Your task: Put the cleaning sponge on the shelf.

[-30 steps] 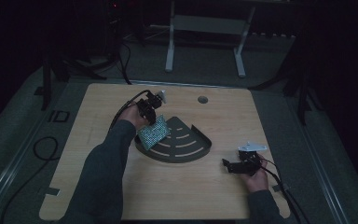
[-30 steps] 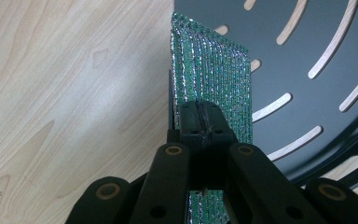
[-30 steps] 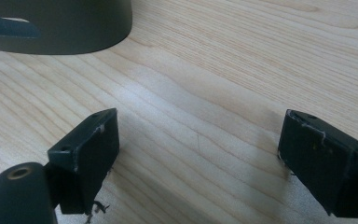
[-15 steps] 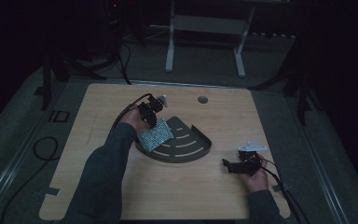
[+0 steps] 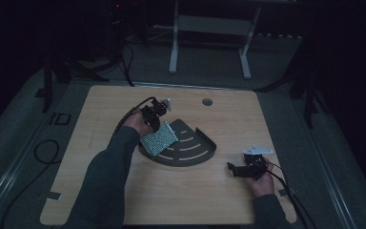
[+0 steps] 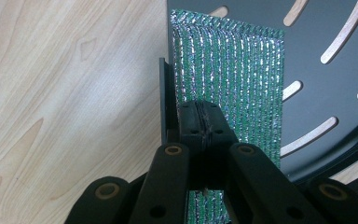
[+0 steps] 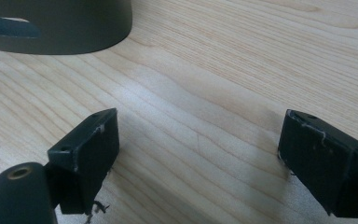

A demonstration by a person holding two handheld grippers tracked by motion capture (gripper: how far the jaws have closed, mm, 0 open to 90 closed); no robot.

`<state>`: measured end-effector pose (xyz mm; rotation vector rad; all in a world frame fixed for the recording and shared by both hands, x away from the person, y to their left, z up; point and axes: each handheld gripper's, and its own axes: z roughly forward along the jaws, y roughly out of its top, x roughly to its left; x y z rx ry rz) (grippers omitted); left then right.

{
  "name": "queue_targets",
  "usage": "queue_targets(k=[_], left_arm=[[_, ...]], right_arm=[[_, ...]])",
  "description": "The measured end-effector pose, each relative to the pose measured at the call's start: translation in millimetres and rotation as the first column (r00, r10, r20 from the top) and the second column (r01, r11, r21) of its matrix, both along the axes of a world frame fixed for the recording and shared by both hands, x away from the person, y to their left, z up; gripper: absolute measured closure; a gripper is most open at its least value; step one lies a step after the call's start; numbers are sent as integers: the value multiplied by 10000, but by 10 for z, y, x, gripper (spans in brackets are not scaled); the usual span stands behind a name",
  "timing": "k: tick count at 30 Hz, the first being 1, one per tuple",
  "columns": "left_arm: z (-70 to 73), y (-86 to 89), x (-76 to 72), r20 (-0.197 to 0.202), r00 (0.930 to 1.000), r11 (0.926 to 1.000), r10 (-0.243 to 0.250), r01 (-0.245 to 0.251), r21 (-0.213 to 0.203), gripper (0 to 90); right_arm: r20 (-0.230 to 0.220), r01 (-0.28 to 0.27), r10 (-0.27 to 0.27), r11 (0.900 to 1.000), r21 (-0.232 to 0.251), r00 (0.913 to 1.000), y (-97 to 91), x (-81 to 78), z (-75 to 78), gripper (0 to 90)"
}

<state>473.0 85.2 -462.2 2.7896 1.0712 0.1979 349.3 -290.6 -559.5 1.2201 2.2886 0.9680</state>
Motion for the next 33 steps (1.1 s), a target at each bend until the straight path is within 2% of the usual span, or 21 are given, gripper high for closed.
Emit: queue_targets(k=[12,19,24,27,33], left_arm=[[-52,9,17,21,10000,9996,95,-95,249,898],[-57,36,22,-30,9999,9997,122,-122,223,898],[-29,61,19,-31,9998,9998,190,-190,-62,882],[-9,83,19,-41,9998,9997,210,-211,-128,846],[53,148,-8,-55,9994,9979,341,-344,-549,784]], right_arm=[[-1,5,-5,10000,4,10000,0,0,0,120],[-2,6,-6,10000,5,10000,1,0,0,120],[-1,4,-4,10000,3,10000,0,0,0,120],[1,4,-4,10000,7,10000,1,0,0,120],[-1,4,-4,10000,0,10000,0,0,0,120]])
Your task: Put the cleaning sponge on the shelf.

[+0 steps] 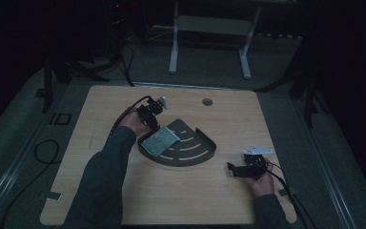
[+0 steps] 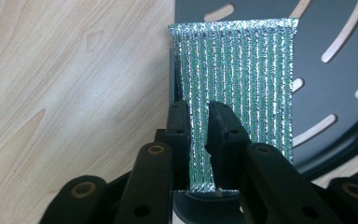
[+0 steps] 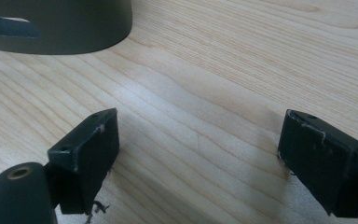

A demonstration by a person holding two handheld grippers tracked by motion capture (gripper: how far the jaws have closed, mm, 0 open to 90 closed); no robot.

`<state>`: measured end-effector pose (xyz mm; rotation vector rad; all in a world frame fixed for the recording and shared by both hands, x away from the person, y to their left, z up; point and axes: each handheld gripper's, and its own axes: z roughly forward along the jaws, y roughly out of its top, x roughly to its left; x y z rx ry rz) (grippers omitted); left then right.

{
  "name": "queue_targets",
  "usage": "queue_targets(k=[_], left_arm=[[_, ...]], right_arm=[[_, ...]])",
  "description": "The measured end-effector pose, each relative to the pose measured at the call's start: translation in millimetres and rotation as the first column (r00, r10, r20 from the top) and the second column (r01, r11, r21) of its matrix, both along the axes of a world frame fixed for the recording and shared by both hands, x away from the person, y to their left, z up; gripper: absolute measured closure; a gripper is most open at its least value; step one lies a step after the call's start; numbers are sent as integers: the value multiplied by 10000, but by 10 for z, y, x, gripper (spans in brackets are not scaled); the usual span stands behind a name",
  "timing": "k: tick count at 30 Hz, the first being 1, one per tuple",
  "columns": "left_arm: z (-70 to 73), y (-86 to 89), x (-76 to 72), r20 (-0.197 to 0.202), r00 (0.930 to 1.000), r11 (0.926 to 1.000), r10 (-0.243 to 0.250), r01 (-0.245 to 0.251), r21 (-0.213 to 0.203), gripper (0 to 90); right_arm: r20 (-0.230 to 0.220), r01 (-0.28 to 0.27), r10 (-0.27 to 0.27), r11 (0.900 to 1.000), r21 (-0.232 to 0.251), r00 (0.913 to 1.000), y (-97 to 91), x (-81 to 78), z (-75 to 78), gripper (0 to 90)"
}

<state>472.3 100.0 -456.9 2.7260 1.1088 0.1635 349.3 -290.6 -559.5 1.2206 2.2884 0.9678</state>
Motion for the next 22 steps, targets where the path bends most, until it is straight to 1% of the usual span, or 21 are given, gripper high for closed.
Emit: queue_targets(k=[4,8,10,12,14,15,16,19,21,22], left_arm=[[51,60,-18,29,10000,9999,90,-90,-142,737],[124,145,-36,69,9996,9984,266,-262,-493,700],[172,190,-53,154,9991,9973,388,-377,-635,684],[222,228,-84,213,9989,9955,408,-389,-866,670],[274,277,-114,286,9984,9921,479,-442,-1171,659],[295,314,-126,264,9979,9871,599,-553,-1500,659],[315,352,-136,217,9974,9830,686,-639,-1721,658],[367,457,-184,391,9952,9815,901,-820,-1731,643],[379,480,-199,426,9947,9809,938,-850,-1748,637],[412,565,-249,547,9925,9755,1092,-965,-1977,637]], right_arm=[[-3,1,-1,10000,2,10000,0,0,0,120],[0,0,0,10000,0,10000,0,0,0,120],[-1,1,-1,10000,0,10000,0,0,0,120],[1,-1,1,10000,1,10000,0,0,0,120],[0,0,0,10000,0,10000,0,0,0,120],[2,-2,2,10000,-4,10000,0,0,0,120],[2,-1,1,10000,-2,10000,0,0,0,120],[2,-1,1,10000,-4,10000,0,0,0,120],[4,-2,2,10000,-2,10000,0,0,0,120],[1,-2,2,10000,0,10000,0,0,0,120]])
